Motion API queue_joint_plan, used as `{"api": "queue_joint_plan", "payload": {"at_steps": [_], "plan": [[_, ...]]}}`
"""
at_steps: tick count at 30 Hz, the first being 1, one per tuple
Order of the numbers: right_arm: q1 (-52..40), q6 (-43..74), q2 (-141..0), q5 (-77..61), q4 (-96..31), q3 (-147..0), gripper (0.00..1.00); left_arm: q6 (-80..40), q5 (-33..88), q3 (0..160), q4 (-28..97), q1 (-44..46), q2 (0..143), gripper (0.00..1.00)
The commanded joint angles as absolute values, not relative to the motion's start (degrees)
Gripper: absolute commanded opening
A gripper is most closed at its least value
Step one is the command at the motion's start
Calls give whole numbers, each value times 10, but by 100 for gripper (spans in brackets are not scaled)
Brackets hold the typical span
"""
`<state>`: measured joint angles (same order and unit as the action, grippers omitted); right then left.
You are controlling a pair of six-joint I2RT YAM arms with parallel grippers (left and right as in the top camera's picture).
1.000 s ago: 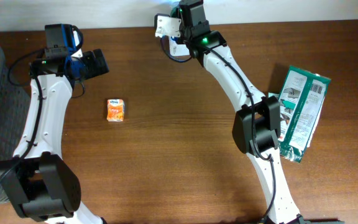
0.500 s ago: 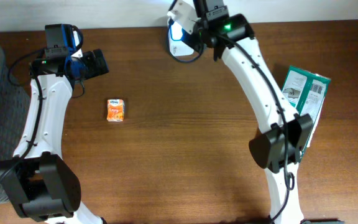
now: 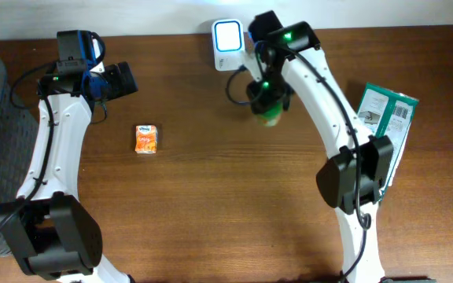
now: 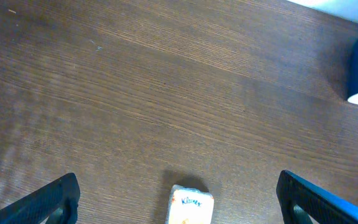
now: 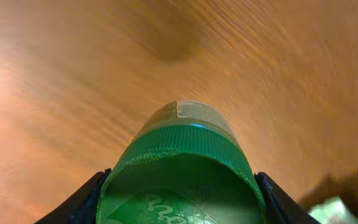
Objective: Scan the item barcode
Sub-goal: 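Carry the jar right and set it beside the green packs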
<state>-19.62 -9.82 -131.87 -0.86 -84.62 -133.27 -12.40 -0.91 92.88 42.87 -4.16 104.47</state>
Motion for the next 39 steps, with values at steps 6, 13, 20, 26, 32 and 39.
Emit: {"api": "queue_joint_plan", "payload": {"at_steps": [6,13,20,26,32,39], "plan": [[-53,10,-1326,48,-770,-1214,33,-119,-13,929,428,-43,1041,99],[14,10,-1326,48,-698,-1213,39,-119,-13,929,428,-43,1041,99],[35,9,-1326,48,-665,-1204,44,-119,-13,929,428,-43,1041,99],[35,9,-1326,48,-676,-1174,66,-119,-13,929,428,-43,1041,99],[34,9,-1314,34,-715,-1232,98,-119,-13,929,428,-43,1041,99],[34,9,-1311,-15,-859,-1452,98,-119,-13,929,428,-43,1041,99]]}}
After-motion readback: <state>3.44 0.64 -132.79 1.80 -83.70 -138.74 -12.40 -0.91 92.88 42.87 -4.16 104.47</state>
